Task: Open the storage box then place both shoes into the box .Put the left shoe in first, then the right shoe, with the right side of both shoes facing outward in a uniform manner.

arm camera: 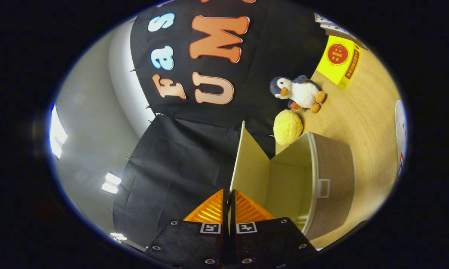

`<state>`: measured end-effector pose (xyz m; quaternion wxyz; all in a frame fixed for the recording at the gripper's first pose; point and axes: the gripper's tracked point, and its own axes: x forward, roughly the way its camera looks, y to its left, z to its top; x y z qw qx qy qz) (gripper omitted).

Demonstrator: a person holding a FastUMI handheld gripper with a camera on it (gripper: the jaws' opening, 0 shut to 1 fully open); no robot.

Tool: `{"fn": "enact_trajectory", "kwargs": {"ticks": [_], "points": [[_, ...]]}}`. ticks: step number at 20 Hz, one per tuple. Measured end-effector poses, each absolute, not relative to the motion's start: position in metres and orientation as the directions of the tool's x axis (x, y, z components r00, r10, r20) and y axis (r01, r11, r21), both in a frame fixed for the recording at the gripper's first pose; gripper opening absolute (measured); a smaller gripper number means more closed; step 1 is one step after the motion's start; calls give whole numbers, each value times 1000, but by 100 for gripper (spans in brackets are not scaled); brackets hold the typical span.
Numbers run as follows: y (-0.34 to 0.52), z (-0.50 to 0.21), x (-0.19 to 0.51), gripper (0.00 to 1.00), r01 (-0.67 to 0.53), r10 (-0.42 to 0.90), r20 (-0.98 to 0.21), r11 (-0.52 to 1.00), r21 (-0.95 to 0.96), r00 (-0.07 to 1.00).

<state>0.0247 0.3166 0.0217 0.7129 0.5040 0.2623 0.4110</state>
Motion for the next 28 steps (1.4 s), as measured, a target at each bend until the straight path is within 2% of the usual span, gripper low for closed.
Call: {"fn": "enact_trajectory", "kwargs": {"ticks": [6, 10, 14, 18, 20, 23, 24, 25, 28], "points": [[385, 60, 21, 2, -419, 874, -43, 275, 865, 485], [432, 64, 16, 2, -441, 901, -71, 277, 854, 429], [477, 62, 9, 3, -409, 924, -84, 246, 879, 374], [515, 47, -2, 9, -398, 934, -131, 265, 878, 332], [524, 36, -9, 27, -407, 934, -169, 293, 865, 314], [517, 25, -9, 70, -423, 915, -216, 354, 834, 341], [511, 21, -6, 80, -428, 904, -230, 380, 820, 361], [504, 18, -3, 95, -432, 892, -247, 407, 805, 378], [476, 2, 4, 97, -423, 860, -289, 468, 776, 421]]}}
